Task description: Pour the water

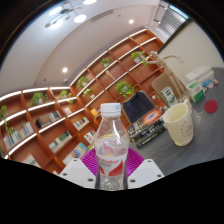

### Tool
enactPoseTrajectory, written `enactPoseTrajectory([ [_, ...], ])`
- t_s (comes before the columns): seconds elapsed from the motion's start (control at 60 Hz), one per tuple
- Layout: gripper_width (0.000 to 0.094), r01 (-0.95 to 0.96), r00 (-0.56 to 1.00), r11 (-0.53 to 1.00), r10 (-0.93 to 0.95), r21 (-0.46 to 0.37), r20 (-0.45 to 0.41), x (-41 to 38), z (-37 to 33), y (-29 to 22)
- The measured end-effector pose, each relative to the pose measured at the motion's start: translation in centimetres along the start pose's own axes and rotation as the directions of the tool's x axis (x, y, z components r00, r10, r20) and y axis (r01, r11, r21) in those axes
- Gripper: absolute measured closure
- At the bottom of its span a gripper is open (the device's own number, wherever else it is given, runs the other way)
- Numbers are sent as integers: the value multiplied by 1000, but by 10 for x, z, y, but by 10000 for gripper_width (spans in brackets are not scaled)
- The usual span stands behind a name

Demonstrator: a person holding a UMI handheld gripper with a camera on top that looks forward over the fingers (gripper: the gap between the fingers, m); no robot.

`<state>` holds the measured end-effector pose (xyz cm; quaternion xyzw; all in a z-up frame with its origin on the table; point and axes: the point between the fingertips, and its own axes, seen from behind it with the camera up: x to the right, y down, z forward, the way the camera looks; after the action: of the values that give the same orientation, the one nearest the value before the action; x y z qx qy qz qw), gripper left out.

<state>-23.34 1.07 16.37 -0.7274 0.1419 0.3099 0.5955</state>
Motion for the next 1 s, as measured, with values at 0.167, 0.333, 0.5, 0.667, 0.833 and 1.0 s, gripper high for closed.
enactPoseTrajectory([
  [0.167, 595, -509, 857, 859, 498, 63, 134, 23, 33, -47],
  [0.333, 595, -780, 620, 621, 755, 70, 213, 46, 51, -77],
  [0.5, 583, -929, 367, 366, 887, 60, 279, 63, 58, -100],
  [0.667, 582, -991, 134, 137, 937, 15, 323, 74, 61, -110],
  [0.833, 584, -997, 71, 75, 939, 2, 336, 75, 60, -112],
  [1.0, 583, -960, 272, 280, 918, 12, 288, 56, 60, -111],
])
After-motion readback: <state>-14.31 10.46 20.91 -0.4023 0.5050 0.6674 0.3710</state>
